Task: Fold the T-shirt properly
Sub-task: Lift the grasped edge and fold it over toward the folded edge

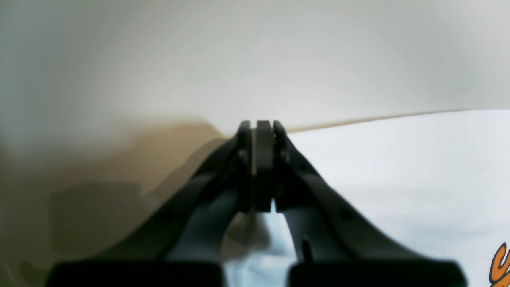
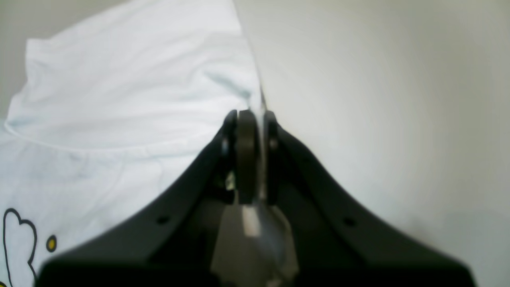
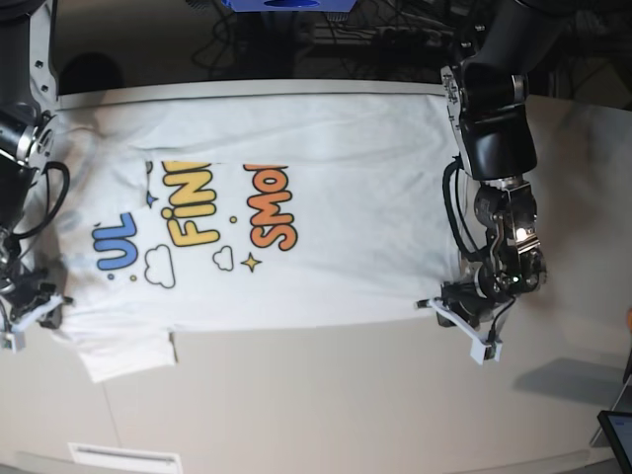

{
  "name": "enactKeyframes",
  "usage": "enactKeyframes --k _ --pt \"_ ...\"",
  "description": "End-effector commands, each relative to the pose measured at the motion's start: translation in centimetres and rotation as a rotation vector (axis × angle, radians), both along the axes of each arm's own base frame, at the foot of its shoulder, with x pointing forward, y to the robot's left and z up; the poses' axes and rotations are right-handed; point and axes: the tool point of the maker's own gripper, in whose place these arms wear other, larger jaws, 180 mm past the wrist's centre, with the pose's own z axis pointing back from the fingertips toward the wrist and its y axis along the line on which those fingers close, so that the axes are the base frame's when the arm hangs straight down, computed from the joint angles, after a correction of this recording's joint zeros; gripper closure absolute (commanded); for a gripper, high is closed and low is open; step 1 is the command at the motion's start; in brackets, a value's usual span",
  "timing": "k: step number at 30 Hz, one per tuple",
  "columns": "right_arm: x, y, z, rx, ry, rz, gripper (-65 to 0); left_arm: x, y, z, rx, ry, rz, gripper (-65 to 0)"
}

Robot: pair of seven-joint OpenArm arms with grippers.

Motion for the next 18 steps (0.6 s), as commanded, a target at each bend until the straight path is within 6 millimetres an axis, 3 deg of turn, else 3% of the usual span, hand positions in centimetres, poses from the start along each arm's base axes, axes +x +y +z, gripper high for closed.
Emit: enactKeyframes --k 1,8,11,18 --pt "1.5 -1.4 3.0 -0.015 -0.086 -0.022 -1.6 1.4 0.5 2.6 0.014 -0.072 0.003 0.0" --pt "2.0 -1.3 3.8 0.047 -0.132 -0.051 -1.6 0.9 0.4 5.1 0.054 -0.135 -0.015 0.0" --pt "1.9 -1.3 3.8 0.047 -0.131 -0.051 -1.6 0.1 0.2 4.7 0.065 -0.102 -0.028 0.0" --pt "1.9 -1.4 3.8 0.044 -0.131 -0.052 -1.5 -1.0 0.1 7.1 0.111 -0.169 -0.045 0.0"
